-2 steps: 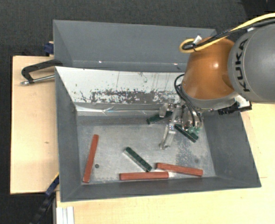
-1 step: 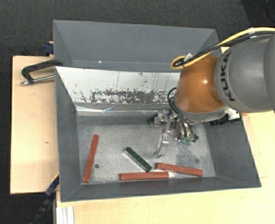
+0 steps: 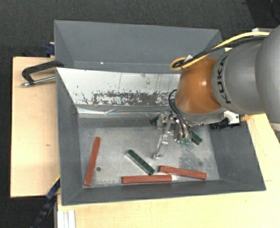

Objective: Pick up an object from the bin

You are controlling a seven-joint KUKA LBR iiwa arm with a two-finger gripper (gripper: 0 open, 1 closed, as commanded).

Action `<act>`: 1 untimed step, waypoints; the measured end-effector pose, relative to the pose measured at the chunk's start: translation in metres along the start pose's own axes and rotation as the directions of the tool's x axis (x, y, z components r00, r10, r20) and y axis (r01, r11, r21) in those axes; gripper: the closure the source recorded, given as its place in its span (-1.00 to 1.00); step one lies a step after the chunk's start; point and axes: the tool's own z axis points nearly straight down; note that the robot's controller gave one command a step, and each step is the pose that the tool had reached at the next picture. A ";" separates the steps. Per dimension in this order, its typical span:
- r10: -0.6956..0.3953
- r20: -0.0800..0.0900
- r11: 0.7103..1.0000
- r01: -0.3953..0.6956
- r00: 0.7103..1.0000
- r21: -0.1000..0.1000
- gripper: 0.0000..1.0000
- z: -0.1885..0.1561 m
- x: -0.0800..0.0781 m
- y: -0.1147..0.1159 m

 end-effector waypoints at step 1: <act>0.029 0.001 1.000 -0.029 1.000 0.000 -1.00 -0.003 -0.006 0.000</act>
Offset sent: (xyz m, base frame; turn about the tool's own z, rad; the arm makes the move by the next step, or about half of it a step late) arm 0.0343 -0.0217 0.1399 -0.1237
